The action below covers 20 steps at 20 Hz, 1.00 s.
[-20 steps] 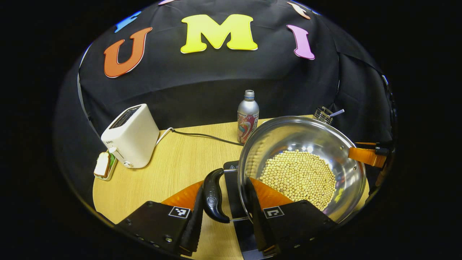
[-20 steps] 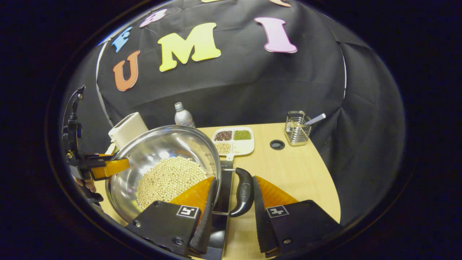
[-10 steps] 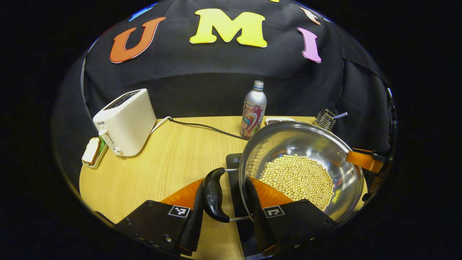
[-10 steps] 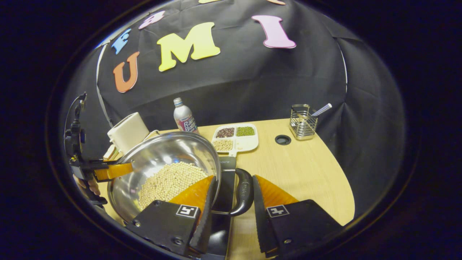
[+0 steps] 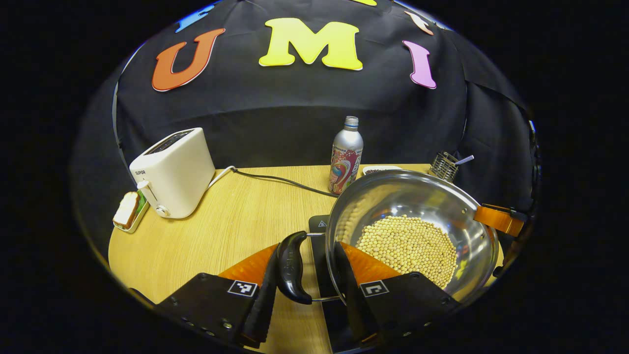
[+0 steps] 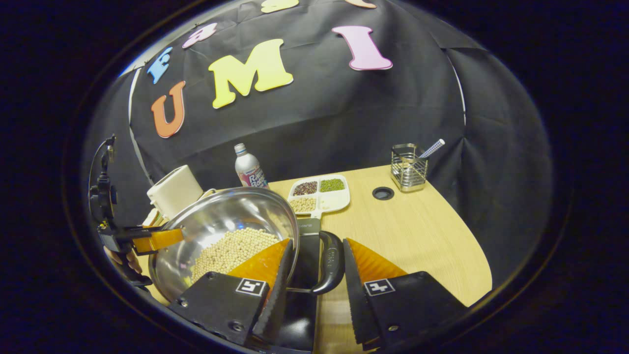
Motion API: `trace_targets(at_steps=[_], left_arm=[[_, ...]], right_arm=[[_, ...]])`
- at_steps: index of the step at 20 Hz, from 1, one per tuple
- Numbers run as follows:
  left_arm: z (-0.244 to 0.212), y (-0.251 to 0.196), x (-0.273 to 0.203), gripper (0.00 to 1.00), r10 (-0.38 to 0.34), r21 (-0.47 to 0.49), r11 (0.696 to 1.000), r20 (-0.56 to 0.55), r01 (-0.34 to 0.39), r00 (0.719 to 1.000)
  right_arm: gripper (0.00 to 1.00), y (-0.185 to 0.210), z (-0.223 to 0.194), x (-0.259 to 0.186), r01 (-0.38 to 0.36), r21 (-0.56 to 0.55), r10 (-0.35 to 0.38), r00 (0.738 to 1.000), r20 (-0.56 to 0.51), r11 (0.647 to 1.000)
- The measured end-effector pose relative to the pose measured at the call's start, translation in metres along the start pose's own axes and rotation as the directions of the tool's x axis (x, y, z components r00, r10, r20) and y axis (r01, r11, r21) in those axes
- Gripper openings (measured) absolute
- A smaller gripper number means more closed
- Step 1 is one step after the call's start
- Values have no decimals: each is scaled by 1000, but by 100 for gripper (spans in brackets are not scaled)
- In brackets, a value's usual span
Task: First push the handle of the pot to place it horizontally, then grasp the pot with both hands and set it on the induction cooktop.
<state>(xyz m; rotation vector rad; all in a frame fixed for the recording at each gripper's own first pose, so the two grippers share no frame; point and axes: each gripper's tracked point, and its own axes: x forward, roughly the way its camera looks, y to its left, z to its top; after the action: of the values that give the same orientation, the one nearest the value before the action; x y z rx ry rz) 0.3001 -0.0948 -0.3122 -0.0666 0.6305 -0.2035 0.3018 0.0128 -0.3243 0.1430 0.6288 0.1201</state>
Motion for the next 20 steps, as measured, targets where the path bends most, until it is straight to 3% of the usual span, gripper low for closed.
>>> trace_targets(at_steps=[1, 2, 3, 4, 5, 6, 11, 12, 14, 15, 20], left_arm=[[-1, 0, 0, 61, 2, 2, 1000, -1, -2, 1000], [-1, 1, 0, 73, 11, 7, 1000, -1, -11, 1000], [0, 1, -1, 63, 17, 21, 1000, 2, -17, 1000], [1, 2, -4, 66, 34, 38, 999, 6, -34, 999], [5, 5, -7, 76, 60, 51, 997, 28, -61, 998], [10, 5, -9, 70, 71, 65, 995, 48, -74, 996], [20, -1, -40, 85, 94, 90, 991, 96, -102, 991], [22, -1, -51, 92, 103, 92, 989, 112, -114, 988], [28, -5, -71, 93, 100, 81, 990, 151, -113, 984], [31, -6, -82, 93, 97, 70, 991, 173, -111, 980], [34, -14, -133, 96, 77, 23, 996, 228, -84, 971]], right_arm=[[59, 0, 0, 0, 2, -1, -2, 1000, -2, 1000], [59, 0, 1, -1, 4, -5, -4, 1000, -6, 1000], [61, 0, 1, -1, 8, -7, -8, 1000, -5, 1000], [62, -2, 2, -2, 16, -9, -16, 1000, -2, 1000], [64, -2, 1, -3, 17, -12, -17, 1000, -2, 1000], [67, -2, 0, -4, 22, -15, -22, 1000, -2, 1000], [68, 3, 9, -32, 20, -44, -17, 998, 66, 999], [72, 5, 14, -41, 13, -53, -8, 995, 96, 998], [80, 3, 22, -58, 20, -45, -13, 988, 153, 999], [90, 3, 25, -66, 22, -39, -15, 984, 179, 999], [94, 4, 36, -113, 66, -45, -52, 965, 259, 997]])
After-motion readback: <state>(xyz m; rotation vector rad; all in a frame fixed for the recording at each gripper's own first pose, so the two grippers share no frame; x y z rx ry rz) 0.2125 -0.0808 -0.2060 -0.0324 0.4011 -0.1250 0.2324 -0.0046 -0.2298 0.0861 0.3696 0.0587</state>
